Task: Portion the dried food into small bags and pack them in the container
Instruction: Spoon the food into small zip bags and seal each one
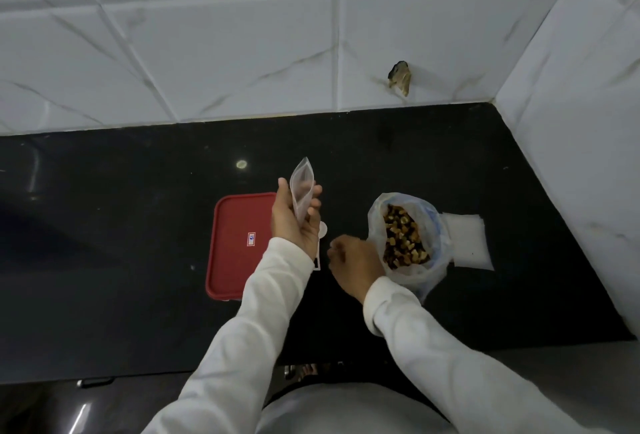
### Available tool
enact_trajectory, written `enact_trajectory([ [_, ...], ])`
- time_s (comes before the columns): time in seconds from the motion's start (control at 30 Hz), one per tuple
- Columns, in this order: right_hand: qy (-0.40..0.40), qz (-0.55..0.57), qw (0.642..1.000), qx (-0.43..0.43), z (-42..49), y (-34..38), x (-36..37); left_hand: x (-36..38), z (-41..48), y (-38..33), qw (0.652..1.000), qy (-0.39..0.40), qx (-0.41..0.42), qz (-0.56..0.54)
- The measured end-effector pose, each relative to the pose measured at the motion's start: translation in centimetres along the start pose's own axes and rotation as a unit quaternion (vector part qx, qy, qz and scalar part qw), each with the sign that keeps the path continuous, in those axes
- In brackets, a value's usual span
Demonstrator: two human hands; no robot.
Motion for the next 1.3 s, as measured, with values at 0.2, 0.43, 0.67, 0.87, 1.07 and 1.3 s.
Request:
enact_trajectory([
  [0.2, -0.004, -0.091, 0.995, 0.047, 3.0, 0.2, 2.9, -0.5, 0.6, -1.0, 1.0, 0.007, -0.012, 0.024],
  [0.43, -0.016, -0.154, 0.986, 0.056, 3.3, 0.1, 3.8, -1.0, 0.6, -0.9, 0.998, 0.022, -0.032, 0.047],
  [0.67, -0.167, -0.099, 0.98, -0.043, -1.1, 3.8, -3.0, 0.0, 1.0, -0.4, 0.996, 0.04, -0.048, 0.066],
  [0.87, -0.216, -0.128, 0.968, -0.009, -2.6, -2.0, -11.0, 1.4, 0.6, 2.8, 0.991, 0.049, -0.099, 0.081],
  [1.07, -0.181, -0.197, 0.963, -0.014, -1.1, -6.4, -12.8, 1.8, 0.6, 7.0, 0.989, 0.006, -0.113, 0.091],
  [1.3, -0.079, -0.268, 0.958, -0.073, 1.2, -6.8, -12.4, 2.7, 1.4, 10.0, 0.989, -0.046, -0.09, 0.112],
])
Point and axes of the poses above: each hand's wrist, its own z-axis towards the middle knuckle, its own x-axis out of the palm, y = z × x, the point moved 5 cm from there along z, towards the middle knuckle, and after that the axes turned 12 degrees about z, right-handed, at the moved point
